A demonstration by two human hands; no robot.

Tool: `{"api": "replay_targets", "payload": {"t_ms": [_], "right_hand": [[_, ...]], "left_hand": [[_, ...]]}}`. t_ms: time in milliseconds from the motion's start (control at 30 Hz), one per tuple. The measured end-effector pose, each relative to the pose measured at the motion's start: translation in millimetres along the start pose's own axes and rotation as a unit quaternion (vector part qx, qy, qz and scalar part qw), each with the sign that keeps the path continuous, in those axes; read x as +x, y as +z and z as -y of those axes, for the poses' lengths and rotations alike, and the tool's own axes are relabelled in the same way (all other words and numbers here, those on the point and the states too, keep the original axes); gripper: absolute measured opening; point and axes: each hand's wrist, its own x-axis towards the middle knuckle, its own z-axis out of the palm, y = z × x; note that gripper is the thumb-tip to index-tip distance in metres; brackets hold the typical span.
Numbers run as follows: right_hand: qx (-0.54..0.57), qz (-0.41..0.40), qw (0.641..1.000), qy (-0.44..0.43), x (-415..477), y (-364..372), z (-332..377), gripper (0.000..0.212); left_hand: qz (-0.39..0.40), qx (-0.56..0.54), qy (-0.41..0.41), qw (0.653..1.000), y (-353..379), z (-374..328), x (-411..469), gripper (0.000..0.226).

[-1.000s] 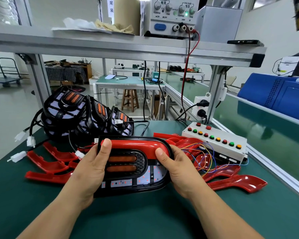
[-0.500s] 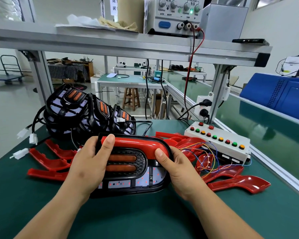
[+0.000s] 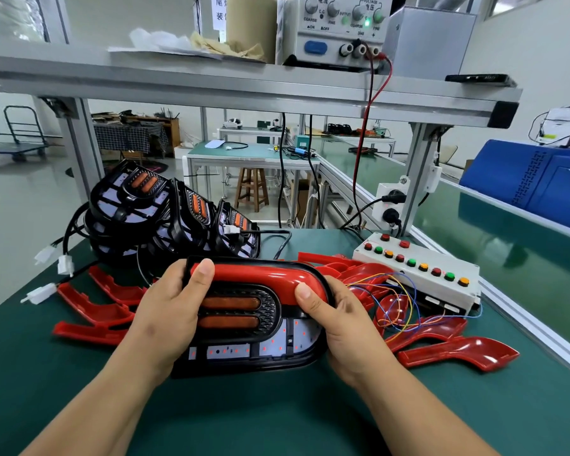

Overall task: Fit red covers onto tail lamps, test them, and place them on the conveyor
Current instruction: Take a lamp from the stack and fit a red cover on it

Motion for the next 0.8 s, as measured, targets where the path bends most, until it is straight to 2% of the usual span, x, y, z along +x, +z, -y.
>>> {"api": "replay_targets", "payload": {"t_ms": [167,400,567,700,800], "right_hand": [[-0.002,0.014,0.999,0.038,-0.8,-3.2,5.5,0.054],[-0.016,0.022,0.999,0.037,-1.6,-3.9,8.0,0.050],[-0.004,0.018,0.999,0.033,-1.5,-1.9,3.6,0.050],[-0.055,0.023,0.998,-0.002,-2.7,-2.9,3.8,0.045],[-0.078,0.029,0.996,-0.016,-3.1,-4.5,1.7,0.041]], "left_hand": [[0.040,-0.061,-0.022,0.997,-1.2,-2.7,-1.2,0.041],[0.065,-0.062,-0.028,0.996,-1.8,-3.8,-2.2,0.041],[0.052,-0.039,-0.010,0.998,-0.5,-3.8,-3.5,0.051],[0.060,-0.028,-0.007,0.998,-1.8,-5.6,-3.5,0.071],[0.051,-0.041,-0.004,0.998,-1.5,-5.8,-3.4,0.070]]}}
